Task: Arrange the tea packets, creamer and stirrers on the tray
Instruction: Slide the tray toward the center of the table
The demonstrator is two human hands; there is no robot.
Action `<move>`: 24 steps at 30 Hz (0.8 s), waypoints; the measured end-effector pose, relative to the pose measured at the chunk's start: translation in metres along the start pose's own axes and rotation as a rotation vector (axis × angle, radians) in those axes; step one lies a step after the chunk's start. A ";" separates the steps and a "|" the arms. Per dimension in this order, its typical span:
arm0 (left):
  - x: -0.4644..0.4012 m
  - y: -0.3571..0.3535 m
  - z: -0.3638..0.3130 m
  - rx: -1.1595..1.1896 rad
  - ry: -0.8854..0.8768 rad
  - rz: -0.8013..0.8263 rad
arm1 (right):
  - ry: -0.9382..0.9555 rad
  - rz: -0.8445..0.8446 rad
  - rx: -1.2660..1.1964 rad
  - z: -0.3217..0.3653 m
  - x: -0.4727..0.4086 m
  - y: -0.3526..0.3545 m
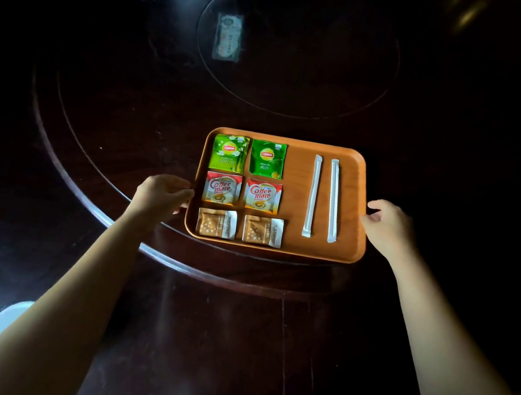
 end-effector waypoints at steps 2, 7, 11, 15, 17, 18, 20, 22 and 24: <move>0.016 0.005 -0.001 -0.096 -0.014 -0.005 | 0.005 -0.020 0.093 0.004 0.012 0.005; 0.086 0.020 -0.002 -0.261 -0.117 -0.149 | 0.170 -0.041 0.155 0.031 0.067 0.002; 0.155 0.016 0.020 -0.410 -0.199 -0.302 | 0.361 -0.051 0.103 0.048 0.127 -0.028; 0.213 0.010 0.056 -0.481 -0.281 -0.388 | 0.547 -0.040 0.084 0.051 0.182 -0.068; 0.233 0.012 0.076 -0.516 -0.295 -0.418 | 0.644 -0.022 0.132 0.049 0.202 -0.088; 0.240 0.014 0.087 -0.536 -0.283 -0.429 | 0.690 -0.015 0.159 0.048 0.210 -0.098; 0.252 0.020 0.110 -0.588 -0.247 -0.446 | 0.745 -0.002 0.212 0.045 0.223 -0.119; 0.259 0.028 0.133 -0.659 -0.210 -0.465 | 0.757 0.026 0.276 0.044 0.233 -0.140; 0.263 0.036 0.154 -0.694 -0.158 -0.487 | 0.761 0.070 0.333 0.042 0.240 -0.158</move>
Point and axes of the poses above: each hand's wrist, its own x-axis away from the middle knuckle, its own y-axis out of the back of the hand, z = x × y, the point moved 4 cm from there along -x, towards the middle knuckle, and after that the axes turned 4 degrees about z, right-handed, at the moved point
